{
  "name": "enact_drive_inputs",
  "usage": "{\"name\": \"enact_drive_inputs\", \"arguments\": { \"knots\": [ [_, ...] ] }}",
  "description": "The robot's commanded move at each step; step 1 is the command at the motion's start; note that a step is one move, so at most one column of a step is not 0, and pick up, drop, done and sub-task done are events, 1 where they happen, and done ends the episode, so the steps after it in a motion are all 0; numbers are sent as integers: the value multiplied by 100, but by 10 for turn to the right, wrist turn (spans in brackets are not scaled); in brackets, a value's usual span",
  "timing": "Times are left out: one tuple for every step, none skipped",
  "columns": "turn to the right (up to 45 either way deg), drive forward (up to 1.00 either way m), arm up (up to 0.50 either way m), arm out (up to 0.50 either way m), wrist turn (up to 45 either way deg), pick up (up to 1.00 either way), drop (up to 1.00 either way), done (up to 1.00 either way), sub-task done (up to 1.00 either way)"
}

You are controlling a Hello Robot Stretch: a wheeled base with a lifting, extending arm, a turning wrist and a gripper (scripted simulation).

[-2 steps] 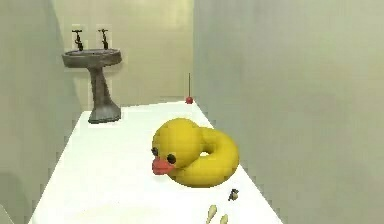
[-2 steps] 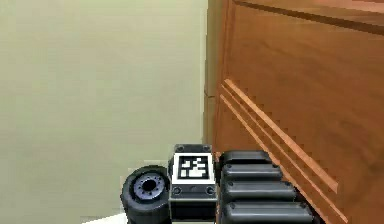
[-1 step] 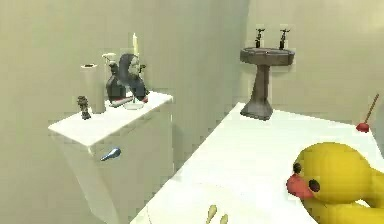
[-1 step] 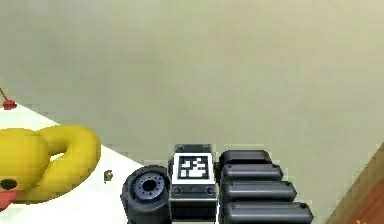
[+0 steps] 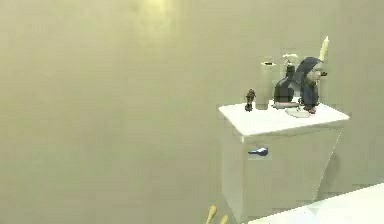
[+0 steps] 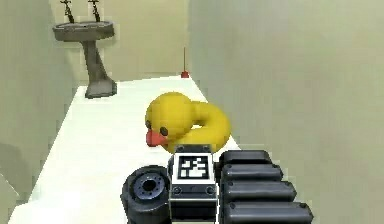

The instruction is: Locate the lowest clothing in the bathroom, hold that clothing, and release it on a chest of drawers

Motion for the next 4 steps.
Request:
{"name": "enact_drive_inputs", "arguments": {
  "knots": [
    [-180, 0, 0, 0, 0, 0, 0, 0, 0],
    [0, 5, 0, 0, 0, 0, 0, 0, 0],
    [-270, 0, 0, 0, 0, 0, 0, 0, 0],
    [0, 25, 0, 0, 0, 0, 0, 0, 0]
  ]
}}
